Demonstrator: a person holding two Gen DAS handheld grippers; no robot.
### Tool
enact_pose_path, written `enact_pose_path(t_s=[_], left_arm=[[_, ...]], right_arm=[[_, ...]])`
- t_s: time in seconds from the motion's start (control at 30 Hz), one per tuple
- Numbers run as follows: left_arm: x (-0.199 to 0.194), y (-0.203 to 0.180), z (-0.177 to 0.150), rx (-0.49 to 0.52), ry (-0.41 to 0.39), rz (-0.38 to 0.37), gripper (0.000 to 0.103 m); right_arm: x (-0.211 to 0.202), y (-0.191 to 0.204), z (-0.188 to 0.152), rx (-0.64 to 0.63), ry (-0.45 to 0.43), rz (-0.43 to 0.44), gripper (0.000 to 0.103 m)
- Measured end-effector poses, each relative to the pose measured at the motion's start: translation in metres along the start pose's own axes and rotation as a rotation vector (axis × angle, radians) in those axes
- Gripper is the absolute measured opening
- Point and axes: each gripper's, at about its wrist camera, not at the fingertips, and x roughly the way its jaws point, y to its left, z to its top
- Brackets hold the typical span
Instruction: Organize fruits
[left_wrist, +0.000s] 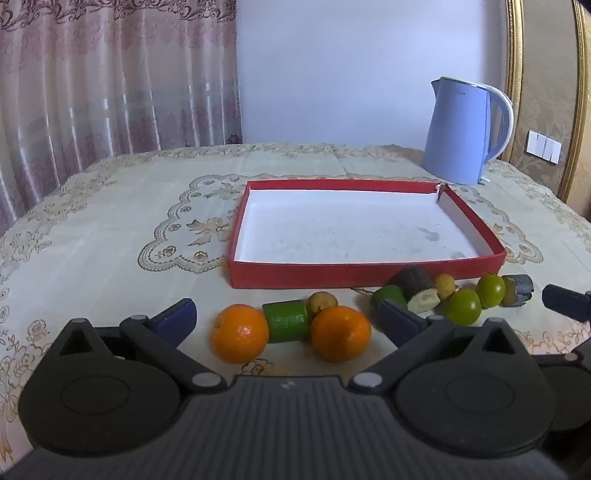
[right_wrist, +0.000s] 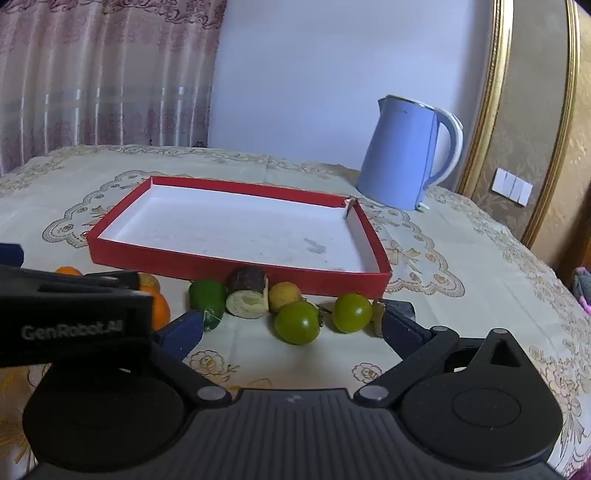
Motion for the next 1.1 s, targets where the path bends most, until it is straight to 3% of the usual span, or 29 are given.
enact_pose_path(t_s=[0.17,0.27,1.1], left_arm=[[-0.008,0.001,-0.006,-0.002,-0.045,0.000,0.103],[0.000,0.004,0.001,-0.020,0.005,0.004,0.103],[0.006,0.004,-0.002,-0.010,0.007,0.040,0.103]], right_arm=[[0.001,0.000,0.000,0.004,-0.003,-0.010,0.103],[0.004,-0.008,0.000,0.007,0.007,-0.013,0.103],[0.015,-0.011,-0.001,0.033,0.045,-0.038,0.103]])
